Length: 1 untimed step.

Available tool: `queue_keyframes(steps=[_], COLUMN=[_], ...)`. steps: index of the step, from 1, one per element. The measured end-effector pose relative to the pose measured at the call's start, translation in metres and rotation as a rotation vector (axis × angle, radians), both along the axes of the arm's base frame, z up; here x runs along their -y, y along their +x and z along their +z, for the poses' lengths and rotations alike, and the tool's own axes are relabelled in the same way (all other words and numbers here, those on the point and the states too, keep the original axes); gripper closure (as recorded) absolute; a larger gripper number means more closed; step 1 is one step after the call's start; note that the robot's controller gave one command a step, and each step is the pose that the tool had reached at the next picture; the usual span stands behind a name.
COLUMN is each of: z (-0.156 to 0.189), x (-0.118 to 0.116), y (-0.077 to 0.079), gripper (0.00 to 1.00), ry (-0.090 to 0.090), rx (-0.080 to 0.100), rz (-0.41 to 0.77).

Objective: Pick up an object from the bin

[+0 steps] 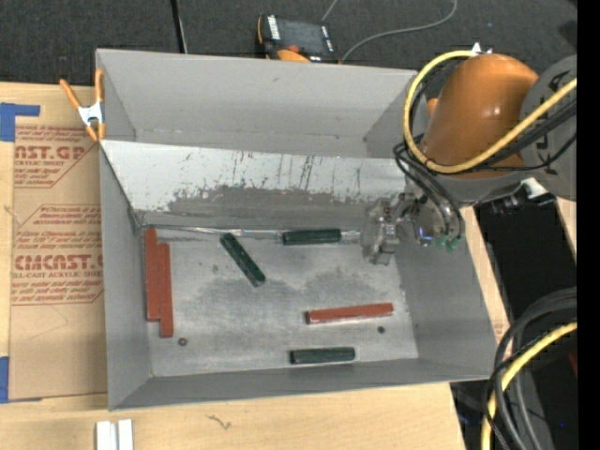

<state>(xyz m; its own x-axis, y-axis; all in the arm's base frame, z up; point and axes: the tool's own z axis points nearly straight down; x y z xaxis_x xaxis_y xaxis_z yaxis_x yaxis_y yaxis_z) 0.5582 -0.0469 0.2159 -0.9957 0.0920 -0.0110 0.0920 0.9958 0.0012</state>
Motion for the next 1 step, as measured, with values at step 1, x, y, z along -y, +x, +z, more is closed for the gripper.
queue_keyframes(steps=[1], z=[-0.0722], x=[-0.0098], y=[-0.0426], gripper=[1.00], ry=[0.001], rx=[-0.020], rz=[-0.008])
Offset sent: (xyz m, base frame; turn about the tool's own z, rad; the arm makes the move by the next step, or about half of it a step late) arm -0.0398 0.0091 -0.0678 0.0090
